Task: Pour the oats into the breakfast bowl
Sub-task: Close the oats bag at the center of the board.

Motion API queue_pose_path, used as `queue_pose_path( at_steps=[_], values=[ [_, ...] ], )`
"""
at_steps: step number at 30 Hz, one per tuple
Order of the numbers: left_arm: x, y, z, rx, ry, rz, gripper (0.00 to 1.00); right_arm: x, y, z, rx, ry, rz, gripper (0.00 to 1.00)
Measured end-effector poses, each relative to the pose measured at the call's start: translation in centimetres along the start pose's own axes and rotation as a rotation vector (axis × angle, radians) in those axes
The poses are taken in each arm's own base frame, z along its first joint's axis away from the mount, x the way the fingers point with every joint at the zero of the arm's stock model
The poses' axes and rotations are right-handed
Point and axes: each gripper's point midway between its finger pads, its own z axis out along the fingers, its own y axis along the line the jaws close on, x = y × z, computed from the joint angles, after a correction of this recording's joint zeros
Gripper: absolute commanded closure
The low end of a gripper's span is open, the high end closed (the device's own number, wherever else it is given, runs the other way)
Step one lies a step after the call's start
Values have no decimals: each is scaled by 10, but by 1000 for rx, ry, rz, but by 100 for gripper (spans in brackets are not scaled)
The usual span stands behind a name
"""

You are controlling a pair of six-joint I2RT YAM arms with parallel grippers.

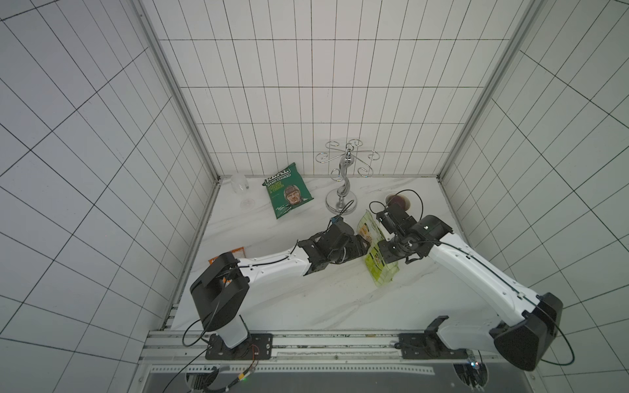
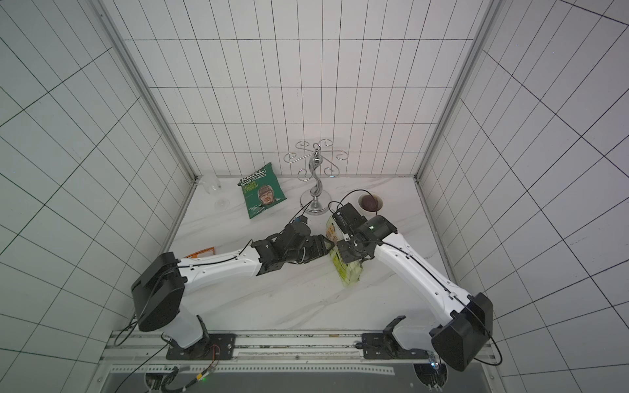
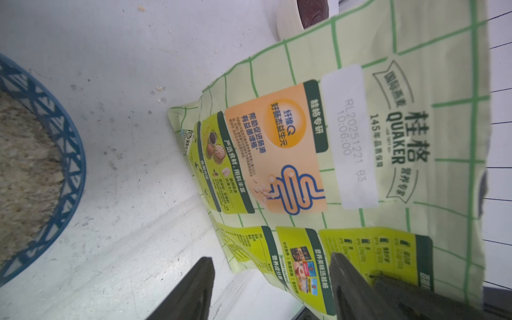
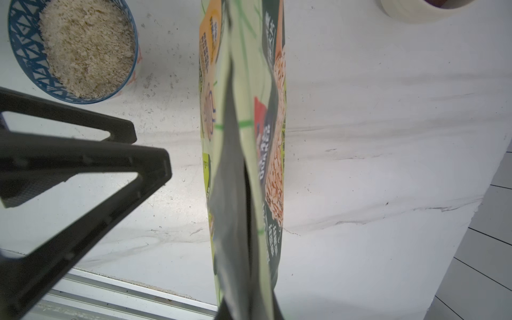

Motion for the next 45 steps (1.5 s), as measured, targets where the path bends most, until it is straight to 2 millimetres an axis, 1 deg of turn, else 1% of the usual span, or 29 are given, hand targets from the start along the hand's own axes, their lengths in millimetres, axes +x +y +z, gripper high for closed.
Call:
queue_pose_path(
  at_steps=[1, 2, 3, 4, 5, 7, 8, 9, 10, 11, 15, 18, 20, 21, 22, 26, 27, 28, 29, 31, 35, 36, 37, 38, 39, 40, 42, 43, 45],
  values=[
    [0, 0, 0, 0, 0, 0, 32, 0, 0, 0, 0, -1, -1, 99],
    [0, 0, 0, 0, -1, 0, 32, -1, 0, 0, -1, -2, -2, 87],
    [0, 0, 0, 1, -1, 0, 32, -1, 0, 0, -1, -3, -3, 79],
    [0, -1, -1, 2, -1, 0, 32, -2, 0, 0, -2, -7, -2, 74],
    [-1, -1, -1, 4, -2, 0, 32, -5, 0, 0, -3, -17, -6, 72],
    [-1, -2, -3, 7, -4, 1, 32, -11, 0, 2, -8, -37, 1, 72],
    [-1, -3, -3, 8, -5, 1, 32, -14, 1, 3, -10, -42, 2, 74],
    [-1, -3, -4, 9, -5, 1, 32, -17, 2, 5, -15, -45, 1, 80],
    [-1, -3, -4, 10, -6, 1, 32, -20, 2, 6, -19, -47, 4, 97],
    [-1, -3, -5, 10, -6, 1, 32, -24, 2, 8, -22, -49, 1, 100],
    [-2, -3, -6, 11, -9, 2, 32, -32, 4, 10, -40, -57, 9, 100],
    [-2, -3, -6, 9, -13, 2, 32, -34, 6, 10, -56, -64, 11, 100],
    [-3, -3, -7, 10, -18, 2, 32, -36, 6, 10, -72, -67, 16, 74],
    [-4, -4, -8, 10, -20, 2, 32, -38, 6, 10, -78, -75, 20, 69],
    [-4, -4, -9, 11, -23, 2, 32, -42, 5, 9, -83, -91, 27, 68],
    [-5, -2, -11, 8, -31, 3, 32, -55, 3, 11, -95, -132, 47, 76],
    [-5, -2, -11, 7, -32, 4, 32, -58, 3, 13, -98, -137, 51, 85],
    [-5, -2, -11, 7, -33, 4, 32, -60, 3, 15, -103, -137, 54, 99],
    [-5, -2, -11, 6, -33, 4, 32, -62, 4, 17, -108, -135, 55, 100],
    [-5, -1, -11, 5, -33, 5, 32, -64, 5, 20, -119, -129, 57, 100],
    [-5, -1, -11, 2, -34, 4, 32, -68, 7, 19, -136, -139, 58, 100],
    [-5, -1, -11, 1, -35, 4, 32, -68, 7, 19, -138, -139, 60, 99],
    [-5, -1, -11, 1, -35, 4, 32, -68, 7, 19, -138, -139, 62, 82],
    [-5, 0, -11, 0, -35, 4, 32, -68, 7, 19, -138, -140, 61, 69],
    [-5, 0, -11, 0, -35, 4, 32, -69, 7, 19, -139, -143, 64, 64],
    [-5, 0, -11, -2, -34, 4, 32, -71, 7, 18, -139, -149, 61, 62],
    [-5, 0, -11, -2, -34, 4, 32, -75, 7, 17, -138, -159, 60, 63],
    [-5, 0, -11, -2, -34, 4, 32, -78, 7, 17, -137, -162, 60, 65],
    [-5, 0, -11, -3, -34, 4, 32, -83, 7, 19, -134, -166, 61, 73]
  ],
)
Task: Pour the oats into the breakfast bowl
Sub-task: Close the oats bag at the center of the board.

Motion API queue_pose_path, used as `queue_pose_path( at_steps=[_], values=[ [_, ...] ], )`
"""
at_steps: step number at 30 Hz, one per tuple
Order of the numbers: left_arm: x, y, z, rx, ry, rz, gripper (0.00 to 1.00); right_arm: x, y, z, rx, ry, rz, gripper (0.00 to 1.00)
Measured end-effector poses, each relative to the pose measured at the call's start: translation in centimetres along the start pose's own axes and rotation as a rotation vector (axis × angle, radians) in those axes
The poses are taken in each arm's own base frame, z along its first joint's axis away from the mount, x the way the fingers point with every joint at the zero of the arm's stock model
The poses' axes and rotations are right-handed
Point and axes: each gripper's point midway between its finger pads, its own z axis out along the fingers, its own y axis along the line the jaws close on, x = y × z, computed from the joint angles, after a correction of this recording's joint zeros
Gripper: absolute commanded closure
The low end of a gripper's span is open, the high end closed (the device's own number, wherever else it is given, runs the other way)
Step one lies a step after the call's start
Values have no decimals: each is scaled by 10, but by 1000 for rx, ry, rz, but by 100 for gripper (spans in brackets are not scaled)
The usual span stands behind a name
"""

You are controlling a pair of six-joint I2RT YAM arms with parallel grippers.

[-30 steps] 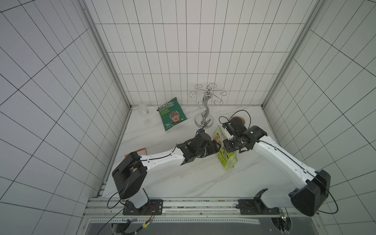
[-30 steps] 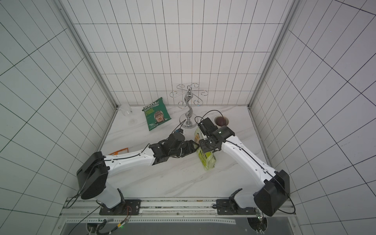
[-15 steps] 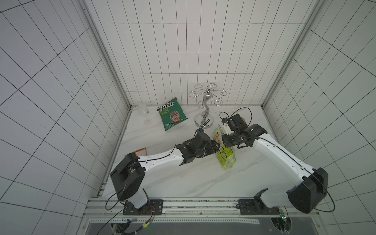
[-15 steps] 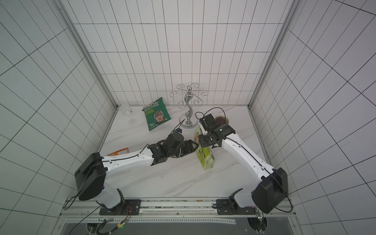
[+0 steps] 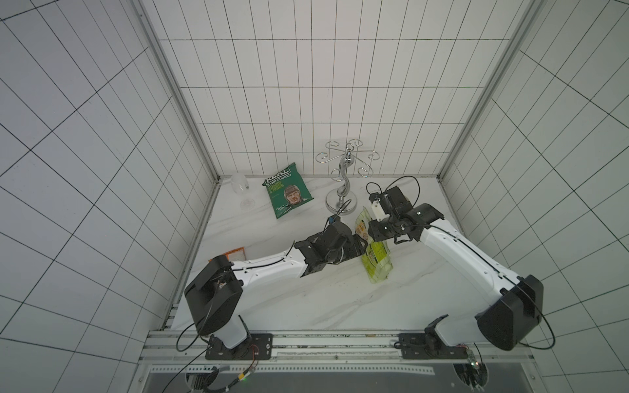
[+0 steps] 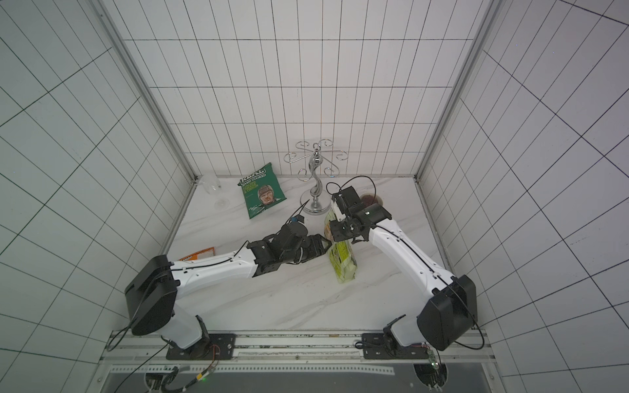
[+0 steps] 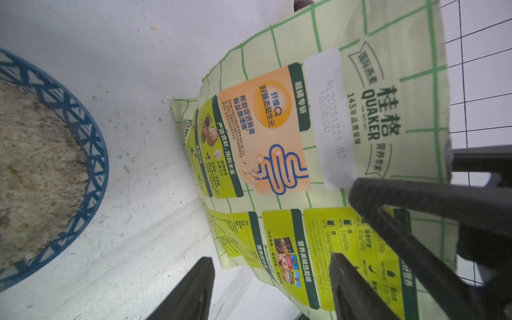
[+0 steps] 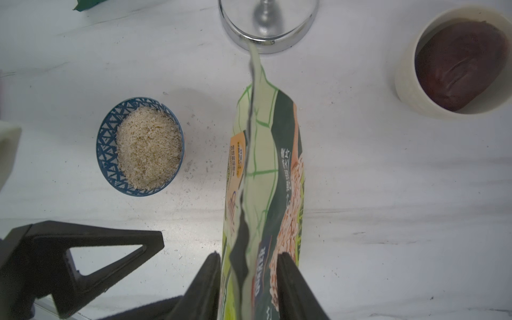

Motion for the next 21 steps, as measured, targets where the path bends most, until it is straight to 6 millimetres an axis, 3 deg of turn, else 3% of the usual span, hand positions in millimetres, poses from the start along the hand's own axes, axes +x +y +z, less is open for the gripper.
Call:
queue_pose_path(
  at_steps=[2, 9, 10, 12, 14, 18, 21],
  values=[
    [0, 1, 0, -2, -2, 0, 32, -4, 0, 4, 2, 1, -1, 100],
    [-4, 1, -4, -8, -21, 17, 28, -9, 1, 8, 6, 6, -13, 100],
    [-5, 1, -7, -7, -28, 26, 27, -9, 1, 8, 6, 6, -14, 93],
    [-8, 0, -15, -4, -48, 42, 26, -9, 1, 7, 5, 3, -12, 48],
    [-13, -3, -27, 0, -77, 64, 25, -11, 2, 2, -1, -12, -13, 19],
    [-29, -13, -56, 11, -159, 127, 17, -22, 3, -27, -22, -133, -10, 1],
    [-43, -17, -80, -2, -233, 199, 2, -26, -1, -62, -25, -278, 5, 1]
  ],
)
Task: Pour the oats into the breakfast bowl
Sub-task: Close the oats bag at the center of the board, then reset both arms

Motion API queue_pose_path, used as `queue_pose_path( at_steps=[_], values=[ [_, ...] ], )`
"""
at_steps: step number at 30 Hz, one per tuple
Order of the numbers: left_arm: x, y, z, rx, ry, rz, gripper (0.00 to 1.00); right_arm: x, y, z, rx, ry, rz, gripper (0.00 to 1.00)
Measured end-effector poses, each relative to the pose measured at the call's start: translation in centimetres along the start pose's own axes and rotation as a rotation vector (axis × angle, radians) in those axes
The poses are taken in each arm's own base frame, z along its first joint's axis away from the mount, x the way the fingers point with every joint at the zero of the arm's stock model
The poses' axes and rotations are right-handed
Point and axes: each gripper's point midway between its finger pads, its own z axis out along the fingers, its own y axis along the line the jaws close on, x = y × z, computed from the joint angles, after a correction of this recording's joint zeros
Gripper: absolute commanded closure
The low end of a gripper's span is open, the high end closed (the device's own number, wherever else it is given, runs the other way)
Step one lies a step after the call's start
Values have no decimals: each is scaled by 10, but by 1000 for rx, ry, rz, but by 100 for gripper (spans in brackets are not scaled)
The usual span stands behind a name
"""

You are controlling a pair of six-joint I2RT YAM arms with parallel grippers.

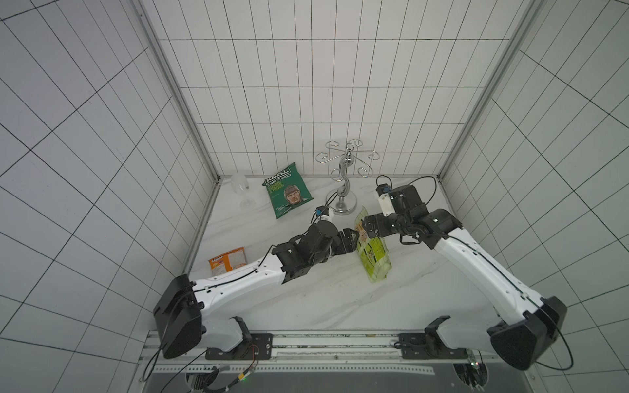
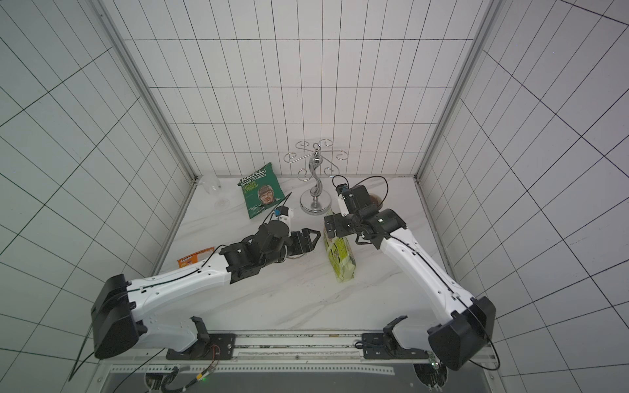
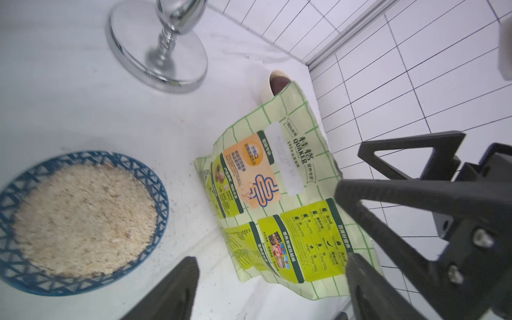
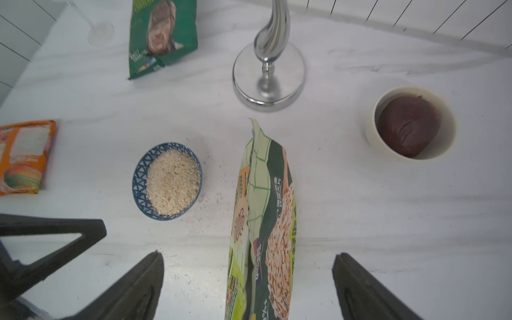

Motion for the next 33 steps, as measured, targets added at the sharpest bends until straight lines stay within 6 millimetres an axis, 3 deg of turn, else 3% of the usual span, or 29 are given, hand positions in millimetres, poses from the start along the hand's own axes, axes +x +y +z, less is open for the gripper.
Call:
queue_pose_path(
  at_steps=[4, 8, 12, 14, 17, 21, 24, 29, 33],
  values=[
    [-30, 17, -28, -93, -110, 124, 1, -14, -20, -52, 69, -243, 68, 1],
    [-71, 41, -57, -193, -230, 205, 1, -16, -48, -85, 183, -434, 125, 1],
    [-125, 75, -93, -332, -397, 228, 1, -8, -82, -97, 359, -554, 140, 1],
    [-151, 102, -112, -419, -477, 211, 1, -5, -102, -94, 455, -579, 149, 1],
    [-178, 159, -135, -569, -566, 154, 1, 2, -139, -88, 579, -583, 191, 1],
    [-178, 237, -153, -756, -606, 81, 2, 22, -206, -83, 771, -572, 301, 1],
    [-164, 282, -157, -852, -602, 73, 2, 42, -239, -70, 842, -564, 358, 1],
    [-139, 328, -144, -913, -549, 123, 2, 79, -257, -23, 842, -454, 346, 1],
    [-129, 352, -135, -938, -502, 181, 2, 91, -265, 5, 844, -413, 331, 1]
  ],
)
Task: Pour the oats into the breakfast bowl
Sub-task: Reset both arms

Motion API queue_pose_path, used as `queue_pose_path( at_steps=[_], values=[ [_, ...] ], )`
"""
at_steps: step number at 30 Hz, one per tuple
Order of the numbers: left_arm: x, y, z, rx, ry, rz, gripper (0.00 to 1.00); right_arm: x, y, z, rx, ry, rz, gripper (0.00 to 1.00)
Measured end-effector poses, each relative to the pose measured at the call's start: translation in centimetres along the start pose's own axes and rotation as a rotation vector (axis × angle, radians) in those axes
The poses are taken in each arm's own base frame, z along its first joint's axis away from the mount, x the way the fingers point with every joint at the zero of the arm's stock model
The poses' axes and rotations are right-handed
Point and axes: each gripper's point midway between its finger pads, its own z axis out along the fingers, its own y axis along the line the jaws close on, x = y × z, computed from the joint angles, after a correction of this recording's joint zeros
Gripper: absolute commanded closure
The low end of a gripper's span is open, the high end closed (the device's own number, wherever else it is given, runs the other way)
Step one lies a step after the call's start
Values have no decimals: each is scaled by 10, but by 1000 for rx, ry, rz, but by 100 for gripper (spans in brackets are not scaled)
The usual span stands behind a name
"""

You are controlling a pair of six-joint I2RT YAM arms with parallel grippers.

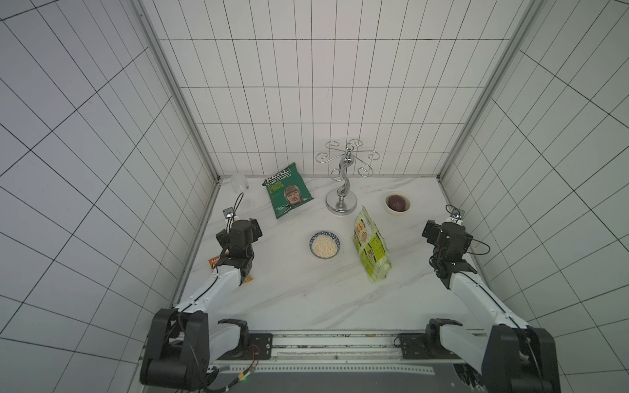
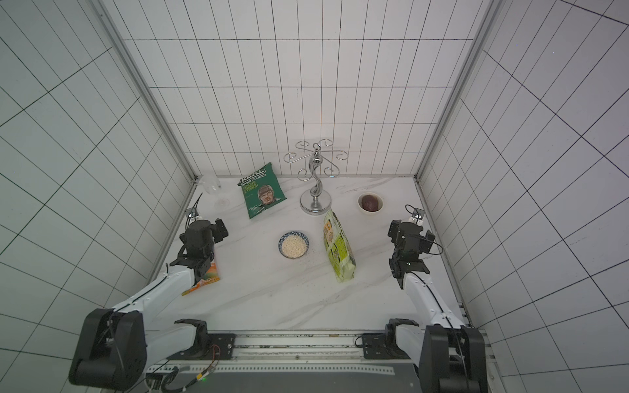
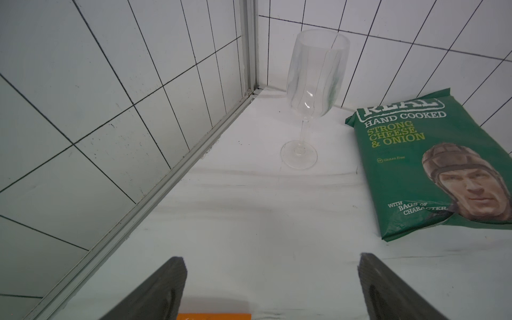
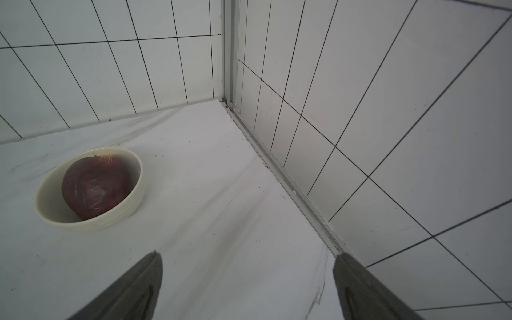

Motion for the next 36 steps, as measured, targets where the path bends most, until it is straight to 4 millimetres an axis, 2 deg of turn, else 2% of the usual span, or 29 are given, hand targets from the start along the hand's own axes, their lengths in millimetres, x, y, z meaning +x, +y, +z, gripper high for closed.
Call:
queue_pose_path(
  at_steps=[4, 9, 15, 21, 36],
  values=[
    [6, 1, 14, 33, -19, 6, 2, 29, 10, 16, -28, 45, -15, 1],
    [22, -5, 31, 69, -8, 16, 2, 49, 30, 35, -96, 64, -37, 1],
    [14, -12, 44, 111, -88, -11, 2, 79, 45, 49, -154, 90, -66, 1],
    [34, -19, 57, 141, -64, 23, 2, 68, 47, 50, -178, 47, -44, 1],
    [29, -24, 54, 156, -84, 28, 2, 65, 50, 50, -195, 37, -38, 1]
  ],
)
